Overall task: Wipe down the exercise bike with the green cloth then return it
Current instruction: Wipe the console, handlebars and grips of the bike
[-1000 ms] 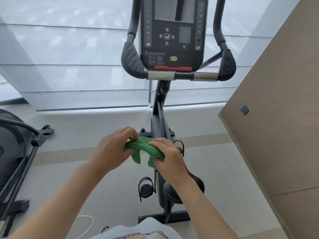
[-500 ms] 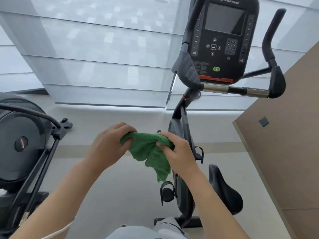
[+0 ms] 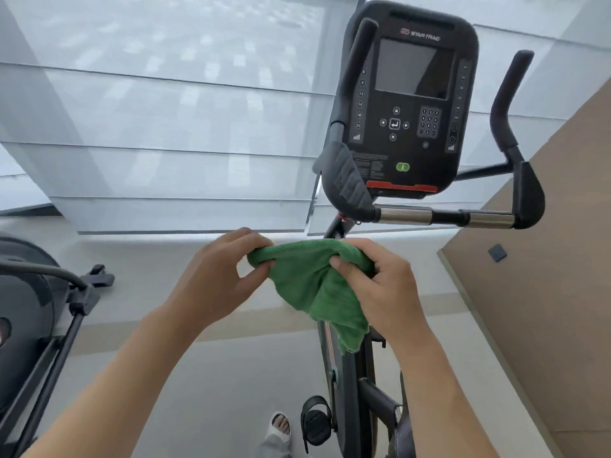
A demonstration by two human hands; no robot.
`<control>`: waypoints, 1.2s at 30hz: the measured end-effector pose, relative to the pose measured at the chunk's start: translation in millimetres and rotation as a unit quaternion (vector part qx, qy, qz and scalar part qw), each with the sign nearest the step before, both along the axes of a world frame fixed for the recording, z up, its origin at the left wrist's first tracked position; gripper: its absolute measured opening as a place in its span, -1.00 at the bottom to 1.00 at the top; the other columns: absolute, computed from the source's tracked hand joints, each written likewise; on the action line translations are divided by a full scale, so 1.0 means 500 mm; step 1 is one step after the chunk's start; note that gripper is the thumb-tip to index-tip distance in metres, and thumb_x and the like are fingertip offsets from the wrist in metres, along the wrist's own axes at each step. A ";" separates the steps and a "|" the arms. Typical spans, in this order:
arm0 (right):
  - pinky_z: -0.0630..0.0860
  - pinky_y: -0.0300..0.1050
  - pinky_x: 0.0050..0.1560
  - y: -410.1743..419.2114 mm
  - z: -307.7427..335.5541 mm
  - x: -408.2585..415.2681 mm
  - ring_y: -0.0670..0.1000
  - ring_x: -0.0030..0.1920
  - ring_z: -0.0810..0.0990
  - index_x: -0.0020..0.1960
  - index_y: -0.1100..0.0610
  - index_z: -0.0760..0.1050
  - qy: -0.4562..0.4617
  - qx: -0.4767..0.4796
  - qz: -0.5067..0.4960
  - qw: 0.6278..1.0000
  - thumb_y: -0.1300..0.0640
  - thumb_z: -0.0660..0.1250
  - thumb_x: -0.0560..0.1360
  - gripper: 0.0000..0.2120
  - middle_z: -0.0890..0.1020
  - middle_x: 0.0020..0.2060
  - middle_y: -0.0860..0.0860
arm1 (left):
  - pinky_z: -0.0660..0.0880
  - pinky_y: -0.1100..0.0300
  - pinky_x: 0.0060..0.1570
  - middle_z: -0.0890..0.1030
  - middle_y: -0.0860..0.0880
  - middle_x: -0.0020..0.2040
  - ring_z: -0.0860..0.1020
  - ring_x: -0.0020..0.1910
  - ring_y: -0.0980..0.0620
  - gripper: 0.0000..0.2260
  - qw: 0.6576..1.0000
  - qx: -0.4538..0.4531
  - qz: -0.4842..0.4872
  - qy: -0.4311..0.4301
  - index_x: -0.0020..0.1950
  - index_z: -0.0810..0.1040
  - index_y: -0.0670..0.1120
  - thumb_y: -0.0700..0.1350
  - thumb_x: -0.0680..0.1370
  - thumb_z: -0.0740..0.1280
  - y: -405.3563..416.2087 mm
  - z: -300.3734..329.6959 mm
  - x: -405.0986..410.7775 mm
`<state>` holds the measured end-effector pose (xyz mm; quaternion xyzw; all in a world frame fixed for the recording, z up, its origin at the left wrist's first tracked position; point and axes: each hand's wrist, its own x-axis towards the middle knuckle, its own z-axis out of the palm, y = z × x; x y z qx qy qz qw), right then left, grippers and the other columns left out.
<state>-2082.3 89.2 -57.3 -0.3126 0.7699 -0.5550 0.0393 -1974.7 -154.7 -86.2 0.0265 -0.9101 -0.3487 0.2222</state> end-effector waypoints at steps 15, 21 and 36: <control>0.62 -0.19 -0.20 0.005 0.179 -0.318 -0.03 -0.21 0.64 -0.05 -0.06 0.68 0.088 -0.056 -0.158 0.982 0.07 0.49 0.60 -0.94 0.68 -0.26 -0.05 | 0.60 -0.01 0.10 0.63 0.22 0.07 0.63 0.10 0.10 -0.84 0.997 -0.016 -0.045 0.052 0.18 0.63 0.08 -0.05 0.60 0.45 -0.037 0.113 -0.349; 0.63 -0.16 -0.14 -0.040 0.189 -0.372 -0.04 -0.14 0.67 0.02 -0.07 0.68 0.146 -0.037 -0.240 0.959 0.04 0.48 0.61 -0.98 0.69 -0.22 -0.13 | 0.60 -0.01 0.11 0.63 0.23 0.06 0.62 0.09 0.11 -0.85 0.995 -0.014 -0.083 0.049 0.15 0.65 0.08 -0.10 0.60 0.46 -0.093 0.100 -0.453; 0.22 0.12 0.55 -0.277 -0.105 -0.246 0.13 0.66 0.21 0.64 -0.08 0.31 0.244 0.282 -0.272 0.887 -0.23 0.22 0.68 -0.43 0.23 0.67 0.00 | 0.59 0.08 0.12 0.65 0.22 0.11 0.65 0.14 0.10 -0.86 0.970 0.054 -0.233 0.035 0.10 0.66 0.06 -0.11 0.59 0.37 -0.237 0.044 -0.628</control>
